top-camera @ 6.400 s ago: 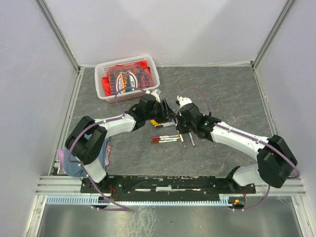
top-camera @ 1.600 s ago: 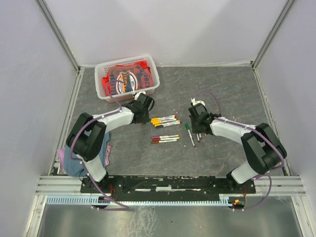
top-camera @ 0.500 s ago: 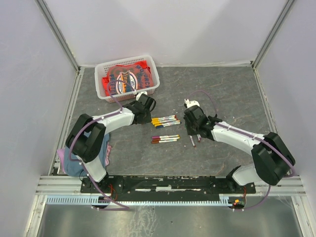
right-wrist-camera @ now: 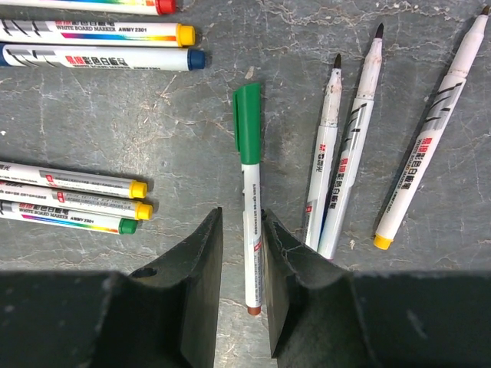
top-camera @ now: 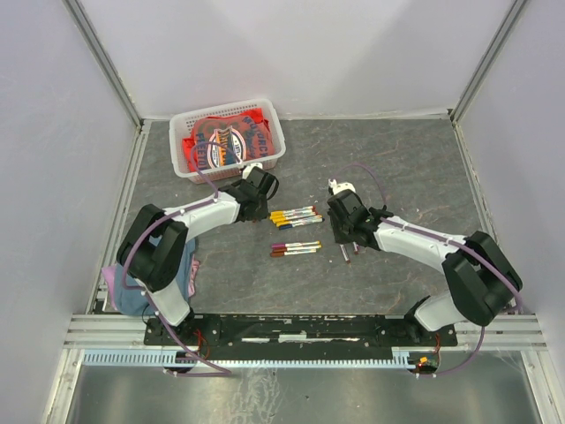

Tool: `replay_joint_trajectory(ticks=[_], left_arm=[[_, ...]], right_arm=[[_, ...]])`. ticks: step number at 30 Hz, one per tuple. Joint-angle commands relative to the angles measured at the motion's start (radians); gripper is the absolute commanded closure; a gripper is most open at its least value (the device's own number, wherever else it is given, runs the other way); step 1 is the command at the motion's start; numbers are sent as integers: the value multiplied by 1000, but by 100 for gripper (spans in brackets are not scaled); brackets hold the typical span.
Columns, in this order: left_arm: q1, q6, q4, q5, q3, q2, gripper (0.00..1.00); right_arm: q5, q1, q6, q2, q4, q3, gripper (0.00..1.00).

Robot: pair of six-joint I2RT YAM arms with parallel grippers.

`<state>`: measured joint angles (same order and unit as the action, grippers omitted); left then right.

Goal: Open the pen caps

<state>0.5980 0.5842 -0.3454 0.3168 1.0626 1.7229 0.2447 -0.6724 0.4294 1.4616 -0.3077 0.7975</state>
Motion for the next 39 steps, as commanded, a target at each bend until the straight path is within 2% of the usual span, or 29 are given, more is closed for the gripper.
replay_joint_trajectory(ticks=[1,8,17,22,31,39], left_arm=[[6,-63,-30,18,73,-8,81],[5,-89,-97,-25,137,28,95],[5,-105,-196,-129,150,32,97],[5,-115,-232,-136,153,24,97],[4,-119,-255,-135,168,87,75],[4,-122,-248,-100,165,107,60]], right_arm=[[-7,-4,1,14,12,26,67],[-16,-4,-6,27,5,32,67],[-25,-4,-9,13,-14,22,66],[-33,-4,-13,20,-26,25,66],[-31,-4,-17,54,-31,30,64],[-30,-4,-18,82,-25,32,64]])
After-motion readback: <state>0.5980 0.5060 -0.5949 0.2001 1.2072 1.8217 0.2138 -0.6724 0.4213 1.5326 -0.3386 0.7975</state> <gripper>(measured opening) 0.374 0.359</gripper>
